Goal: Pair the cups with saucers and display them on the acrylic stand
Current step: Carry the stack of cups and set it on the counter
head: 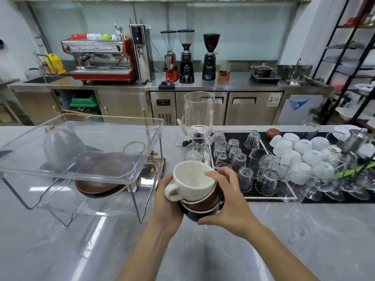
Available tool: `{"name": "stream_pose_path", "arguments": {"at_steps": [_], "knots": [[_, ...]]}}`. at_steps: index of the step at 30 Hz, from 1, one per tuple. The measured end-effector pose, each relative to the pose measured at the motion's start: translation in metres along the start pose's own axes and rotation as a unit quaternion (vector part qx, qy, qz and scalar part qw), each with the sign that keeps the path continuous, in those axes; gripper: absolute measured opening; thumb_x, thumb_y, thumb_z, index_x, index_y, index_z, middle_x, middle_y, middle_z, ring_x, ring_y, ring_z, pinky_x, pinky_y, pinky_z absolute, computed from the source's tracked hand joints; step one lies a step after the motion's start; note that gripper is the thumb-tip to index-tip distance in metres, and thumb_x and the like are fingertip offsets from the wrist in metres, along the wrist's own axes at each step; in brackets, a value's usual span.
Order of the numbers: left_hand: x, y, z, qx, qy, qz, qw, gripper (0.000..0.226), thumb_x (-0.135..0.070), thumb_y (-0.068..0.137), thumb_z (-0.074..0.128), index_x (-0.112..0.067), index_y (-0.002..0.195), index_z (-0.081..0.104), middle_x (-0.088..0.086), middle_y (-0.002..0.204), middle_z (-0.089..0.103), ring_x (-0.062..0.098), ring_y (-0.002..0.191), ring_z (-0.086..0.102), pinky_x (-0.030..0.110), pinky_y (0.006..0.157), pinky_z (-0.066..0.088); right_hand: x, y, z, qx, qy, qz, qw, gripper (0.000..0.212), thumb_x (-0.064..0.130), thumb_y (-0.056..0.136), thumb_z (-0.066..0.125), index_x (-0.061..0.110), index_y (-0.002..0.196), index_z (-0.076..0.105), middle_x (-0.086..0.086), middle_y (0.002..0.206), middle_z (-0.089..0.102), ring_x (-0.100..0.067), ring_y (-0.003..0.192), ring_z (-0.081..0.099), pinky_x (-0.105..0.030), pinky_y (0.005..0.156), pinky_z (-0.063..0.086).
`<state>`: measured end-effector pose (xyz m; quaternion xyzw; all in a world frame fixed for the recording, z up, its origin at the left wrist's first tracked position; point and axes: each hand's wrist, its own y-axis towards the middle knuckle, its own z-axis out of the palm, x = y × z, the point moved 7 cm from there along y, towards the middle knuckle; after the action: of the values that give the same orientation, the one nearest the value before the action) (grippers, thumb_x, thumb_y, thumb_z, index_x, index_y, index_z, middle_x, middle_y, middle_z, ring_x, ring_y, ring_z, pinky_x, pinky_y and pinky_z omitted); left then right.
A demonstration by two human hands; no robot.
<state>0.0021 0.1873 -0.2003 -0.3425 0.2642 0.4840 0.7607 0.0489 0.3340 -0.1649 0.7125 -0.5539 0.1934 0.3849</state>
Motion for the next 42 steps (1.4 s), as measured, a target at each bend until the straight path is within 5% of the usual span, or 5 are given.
{"name": "stream_pose_path", "arguments": {"at_steps": [3, 23, 29, 39, 42], "knots": [[0.012, 0.001, -0.013, -0.021, -0.004, -0.014, 1.0, 0.06, -0.043, 0.095, 0.044, 0.0, 0.134, 0.059, 0.027, 0.129, 0.06, 0.035, 0.12, 0.055, 0.051, 0.114, 0.033, -0.01, -0.006, 0.011, 0.01, 0.012, 0.004, 1.0, 0.106, 0.041, 0.041, 0.094, 0.05, 0.13, 0.038, 0.011, 0.143, 0.017, 0.022, 0.128, 0.017, 0.004, 0.099, 0.022], [0.042, 0.03, -0.051, -0.105, -0.027, -0.033, 0.994, 0.047, -0.034, 0.096, 0.044, -0.002, 0.122, 0.066, 0.023, 0.112, 0.065, 0.035, 0.107, 0.06, 0.044, 0.095, 0.044, -0.061, -0.004, 0.057, 0.032, 0.0, 0.036, 0.999, 0.099, 0.042, 0.047, 0.092, 0.056, 0.124, 0.032, 0.027, 0.135, 0.009, 0.03, 0.122, 0.016, 0.007, 0.094, 0.023], [0.043, 0.033, -0.048, -0.092, -0.04, -0.029, 0.995, 0.048, -0.03, 0.098, 0.04, -0.01, 0.085, 0.082, 0.015, 0.086, 0.076, 0.024, 0.076, 0.074, 0.04, 0.077, 0.049, -0.069, -0.003, 0.066, 0.031, 0.0, 0.039, 0.999, 0.098, 0.042, 0.048, 0.092, 0.054, 0.125, 0.033, 0.026, 0.137, 0.01, 0.028, 0.124, 0.019, 0.007, 0.095, 0.022], [0.044, 0.034, -0.048, -0.101, -0.067, -0.035, 0.992, 0.054, -0.03, 0.099, 0.039, -0.01, 0.072, 0.082, 0.013, 0.074, 0.075, 0.021, 0.064, 0.073, 0.039, 0.072, 0.047, -0.072, -0.003, 0.07, 0.017, -0.004, 0.042, 0.999, 0.096, 0.04, 0.048, 0.09, 0.055, 0.123, 0.032, 0.022, 0.139, 0.013, 0.018, 0.113, 0.032, -0.02, 0.095, 0.04], [0.045, 0.034, -0.047, -0.101, -0.068, -0.036, 0.992, 0.057, -0.03, 0.1, 0.038, -0.011, 0.071, 0.082, 0.013, 0.074, 0.075, 0.021, 0.064, 0.073, 0.039, 0.073, 0.047, -0.074, -0.005, 0.071, 0.009, -0.001, 0.04, 0.999, 0.093, 0.043, 0.05, 0.088, 0.054, 0.125, 0.034, 0.021, 0.141, 0.013, 0.023, 0.121, 0.028, -0.015, 0.094, 0.039]]}}
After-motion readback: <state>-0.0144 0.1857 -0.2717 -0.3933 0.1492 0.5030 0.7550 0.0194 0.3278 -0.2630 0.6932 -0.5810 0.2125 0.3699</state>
